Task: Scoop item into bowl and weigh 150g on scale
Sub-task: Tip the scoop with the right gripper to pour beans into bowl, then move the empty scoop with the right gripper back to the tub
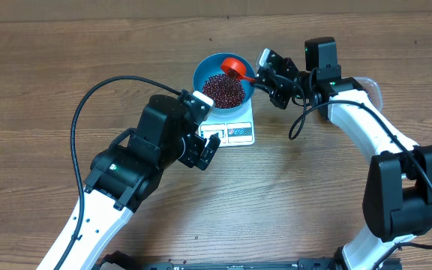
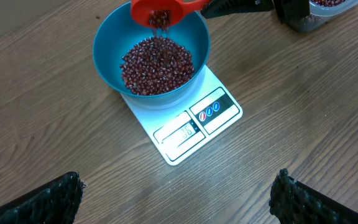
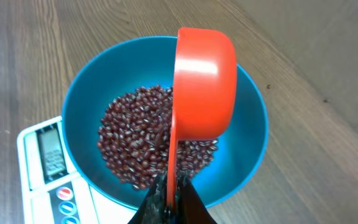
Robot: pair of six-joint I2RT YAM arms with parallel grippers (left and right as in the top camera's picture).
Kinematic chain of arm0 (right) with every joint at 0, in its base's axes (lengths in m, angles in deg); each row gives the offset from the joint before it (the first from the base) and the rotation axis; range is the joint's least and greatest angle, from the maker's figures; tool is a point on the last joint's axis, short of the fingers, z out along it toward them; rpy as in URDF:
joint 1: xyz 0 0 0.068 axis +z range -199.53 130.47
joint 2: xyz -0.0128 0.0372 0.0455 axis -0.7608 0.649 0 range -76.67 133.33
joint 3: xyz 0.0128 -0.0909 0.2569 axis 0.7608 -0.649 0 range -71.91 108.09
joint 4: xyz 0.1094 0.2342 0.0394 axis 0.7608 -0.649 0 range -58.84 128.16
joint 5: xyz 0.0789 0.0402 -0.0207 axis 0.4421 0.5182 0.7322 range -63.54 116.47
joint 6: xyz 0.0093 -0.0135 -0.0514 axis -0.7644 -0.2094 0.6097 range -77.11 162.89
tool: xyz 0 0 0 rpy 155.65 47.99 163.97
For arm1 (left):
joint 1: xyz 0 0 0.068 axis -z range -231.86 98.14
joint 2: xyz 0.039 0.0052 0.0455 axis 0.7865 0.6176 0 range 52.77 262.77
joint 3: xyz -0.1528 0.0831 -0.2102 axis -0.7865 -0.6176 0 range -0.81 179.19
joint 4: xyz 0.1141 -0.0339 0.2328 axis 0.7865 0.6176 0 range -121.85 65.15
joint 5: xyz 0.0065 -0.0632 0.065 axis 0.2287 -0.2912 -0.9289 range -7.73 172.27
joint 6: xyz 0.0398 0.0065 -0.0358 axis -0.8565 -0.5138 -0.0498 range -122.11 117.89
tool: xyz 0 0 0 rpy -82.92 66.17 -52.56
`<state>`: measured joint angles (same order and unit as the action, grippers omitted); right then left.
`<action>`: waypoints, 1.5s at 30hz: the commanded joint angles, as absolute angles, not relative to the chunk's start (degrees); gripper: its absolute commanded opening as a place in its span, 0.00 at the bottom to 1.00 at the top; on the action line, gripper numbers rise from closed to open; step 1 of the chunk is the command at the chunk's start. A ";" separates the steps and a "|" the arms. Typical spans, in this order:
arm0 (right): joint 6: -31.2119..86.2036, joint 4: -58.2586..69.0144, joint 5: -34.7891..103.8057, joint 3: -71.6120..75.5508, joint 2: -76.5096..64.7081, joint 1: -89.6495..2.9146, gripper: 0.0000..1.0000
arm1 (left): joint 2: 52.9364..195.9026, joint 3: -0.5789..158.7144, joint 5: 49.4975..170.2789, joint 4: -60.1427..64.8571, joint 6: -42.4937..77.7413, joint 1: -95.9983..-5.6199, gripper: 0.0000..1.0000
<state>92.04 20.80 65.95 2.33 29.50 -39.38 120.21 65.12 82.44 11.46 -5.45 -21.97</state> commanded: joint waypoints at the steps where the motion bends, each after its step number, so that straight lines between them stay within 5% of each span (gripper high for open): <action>1: 97.48 21.39 63.26 2.42 27.90 -39.25 0.04 | 119.88 66.19 81.85 11.46 -4.70 -22.25 0.99; 22: 83.14 13.21 61.53 3.62 18.26 -39.66 0.04 | 119.88 66.19 81.85 11.46 -4.70 -22.25 1.00; 28: 83.12 4.47 48.62 3.62 14.66 -41.24 0.04 | 119.88 66.19 81.85 11.46 -4.70 -22.25 1.00; 33: 74.40 -0.10 38.69 3.60 14.57 -45.30 0.04 | 119.88 66.19 81.85 11.46 -4.70 -22.25 1.00; 45: 58.07 -6.39 38.50 3.55 14.61 -62.50 0.04 | 119.88 66.19 81.85 11.46 -4.70 -22.25 1.00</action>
<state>62.25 -5.89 38.98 2.44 15.11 -60.54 120.21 65.12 82.44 11.46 -5.45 -21.97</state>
